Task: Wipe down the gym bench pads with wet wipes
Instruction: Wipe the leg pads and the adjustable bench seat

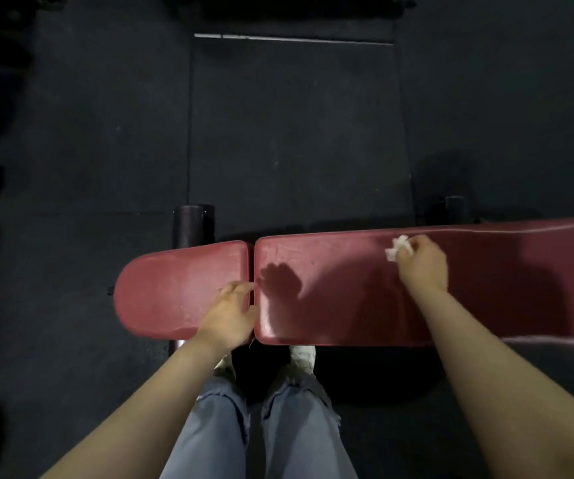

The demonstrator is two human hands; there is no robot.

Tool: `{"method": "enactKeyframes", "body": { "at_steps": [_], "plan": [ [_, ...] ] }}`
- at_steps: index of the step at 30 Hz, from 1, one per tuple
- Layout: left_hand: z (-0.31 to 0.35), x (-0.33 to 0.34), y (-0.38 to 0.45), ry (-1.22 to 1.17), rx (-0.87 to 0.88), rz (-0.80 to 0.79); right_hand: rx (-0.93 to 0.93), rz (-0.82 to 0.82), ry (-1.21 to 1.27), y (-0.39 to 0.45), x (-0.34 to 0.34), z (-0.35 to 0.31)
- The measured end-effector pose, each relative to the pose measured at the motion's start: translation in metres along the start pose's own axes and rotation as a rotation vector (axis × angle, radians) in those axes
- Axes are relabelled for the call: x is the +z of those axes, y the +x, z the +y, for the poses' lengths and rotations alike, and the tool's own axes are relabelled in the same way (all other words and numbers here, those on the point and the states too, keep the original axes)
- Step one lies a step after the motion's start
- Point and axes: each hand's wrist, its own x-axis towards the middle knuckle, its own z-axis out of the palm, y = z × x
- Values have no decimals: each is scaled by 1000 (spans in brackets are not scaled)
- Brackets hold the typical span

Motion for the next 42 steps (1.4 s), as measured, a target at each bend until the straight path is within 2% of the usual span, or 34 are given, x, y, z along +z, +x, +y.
{"method": "enactKeyframes", "body": {
  "at_steps": [4,9,12,15,17,19,21,23,25,28,31,34,36,39,42],
  "plan": [
    [-18,23,33,-44,38,11,50,177,-89,45,18,23],
    [-34,45,54,-110,26,26,90,248,-7,54,71,10],
    [-38,49,59,-143,23,27,23,217,-32,44,108,-27],
    [-43,49,64,-260,-46,55,-209,-8,-158,9,169,-79],
    [-46,48,67,-377,-141,91,-424,-264,-194,-25,206,-114],
    [-51,48,67,-390,-181,114,-658,-534,-201,-53,228,-137],
    [-59,48,65,-368,-176,105,-816,-637,-263,-52,231,-139],
    [-65,48,63,-335,-175,72,-841,-557,-289,-26,214,-121],
    [-68,48,63,-296,-147,46,-753,-378,-262,5,179,-90],
    [-68,48,66,-233,-84,2,-463,-70,-253,43,107,-23],
    [-71,53,68,-156,-33,-49,-110,122,-242,54,53,22],
    [-75,57,68,-100,4,-62,-15,197,-198,47,80,-3],
    [-78,59,67,-61,13,-46,-139,124,-242,36,128,-49],
    [-87,58,64,-8,-24,-8,-529,-147,-363,-2,202,-129],
    [-99,57,59,43,-44,-23,-872,-473,-483,-37,226,-162]
  ]
}}
